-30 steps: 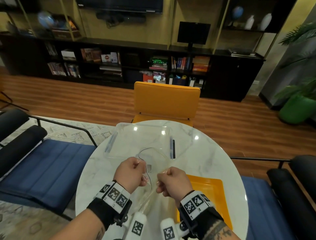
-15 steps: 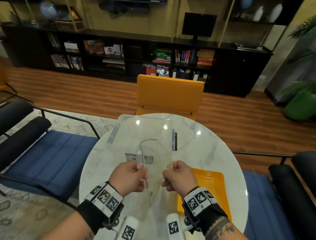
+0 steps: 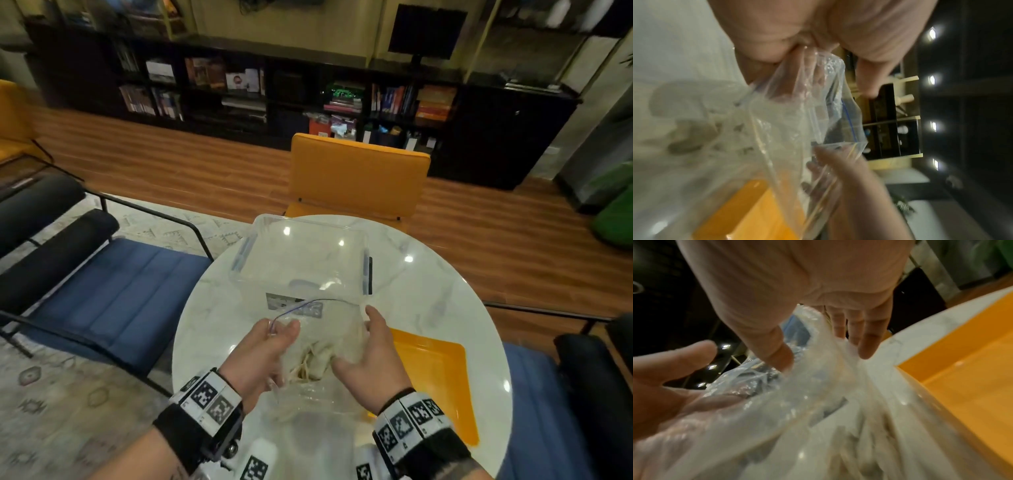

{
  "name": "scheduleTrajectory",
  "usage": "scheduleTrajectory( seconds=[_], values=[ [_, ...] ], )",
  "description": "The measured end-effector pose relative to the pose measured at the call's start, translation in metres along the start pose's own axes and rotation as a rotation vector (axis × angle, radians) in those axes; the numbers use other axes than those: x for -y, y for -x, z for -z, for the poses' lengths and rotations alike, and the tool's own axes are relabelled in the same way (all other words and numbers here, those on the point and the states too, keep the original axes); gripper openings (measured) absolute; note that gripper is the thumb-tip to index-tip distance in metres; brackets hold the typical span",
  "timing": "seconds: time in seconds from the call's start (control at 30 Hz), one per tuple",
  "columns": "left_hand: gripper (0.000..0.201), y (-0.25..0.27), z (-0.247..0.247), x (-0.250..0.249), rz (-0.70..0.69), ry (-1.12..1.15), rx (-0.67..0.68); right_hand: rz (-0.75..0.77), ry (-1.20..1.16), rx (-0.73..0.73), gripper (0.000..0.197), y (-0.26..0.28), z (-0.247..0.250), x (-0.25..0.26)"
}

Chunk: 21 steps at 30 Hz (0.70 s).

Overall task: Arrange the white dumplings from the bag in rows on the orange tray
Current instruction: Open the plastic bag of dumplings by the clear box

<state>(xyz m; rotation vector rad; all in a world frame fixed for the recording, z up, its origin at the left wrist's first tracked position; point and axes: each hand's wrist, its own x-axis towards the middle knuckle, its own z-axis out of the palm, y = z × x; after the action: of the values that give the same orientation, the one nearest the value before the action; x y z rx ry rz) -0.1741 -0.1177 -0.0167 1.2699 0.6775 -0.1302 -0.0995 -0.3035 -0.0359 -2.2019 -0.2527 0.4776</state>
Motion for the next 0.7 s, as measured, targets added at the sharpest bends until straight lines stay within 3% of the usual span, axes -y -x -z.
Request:
scheduleTrajectory(
  seconds=[0.07,0.17,0.2,0.27,0.33,0.4,0.47,0.53,0.63,0.7],
  values=[
    [0.044,-0.001,0.003,0.006,-0.100,-0.235,0.070,0.077,0.065,0.030,0.076,-0.011,-0.006,0.014],
    [0.036,-0.010,0.017,0.015,-0.156,-0.454,0.098,0.088,0.158,0.059,0.016,-0.028,-0.019,0.024],
    [0.030,-0.014,0.024,0.018,-0.183,-0.565,0.049,0.055,0.050,0.068,0.011,-0.032,-0.020,0.027],
    [0.018,-0.025,0.042,0.021,-0.179,-0.711,-0.074,-0.144,-0.446,0.126,0.018,-0.037,-0.017,0.030],
    [0.025,-0.033,0.058,0.022,-0.052,-0.559,-0.120,-0.352,-0.939,0.213,0.022,-0.034,-0.010,0.032],
    [0.019,-0.040,0.068,0.016,0.154,-0.219,-0.115,-0.466,-1.071,0.261,0.023,-0.028,-0.009,0.029],
    [0.004,-0.044,0.071,0.001,0.315,0.107,-0.079,-0.499,-1.041,0.292,0.021,-0.022,-0.014,0.021],
    [0.014,-0.049,0.069,-0.013,0.388,0.329,-0.002,-0.395,-0.791,0.320,0.020,-0.016,-0.021,0.012],
    [0.021,-0.058,0.055,-0.020,0.420,0.492,0.040,-0.130,-0.149,0.372,0.033,-0.009,-0.028,-0.002],
    [0.016,-0.060,0.043,-0.020,0.441,0.489,0.008,-0.129,-0.048,0.339,0.043,-0.010,-0.033,-0.004]
  ],
)
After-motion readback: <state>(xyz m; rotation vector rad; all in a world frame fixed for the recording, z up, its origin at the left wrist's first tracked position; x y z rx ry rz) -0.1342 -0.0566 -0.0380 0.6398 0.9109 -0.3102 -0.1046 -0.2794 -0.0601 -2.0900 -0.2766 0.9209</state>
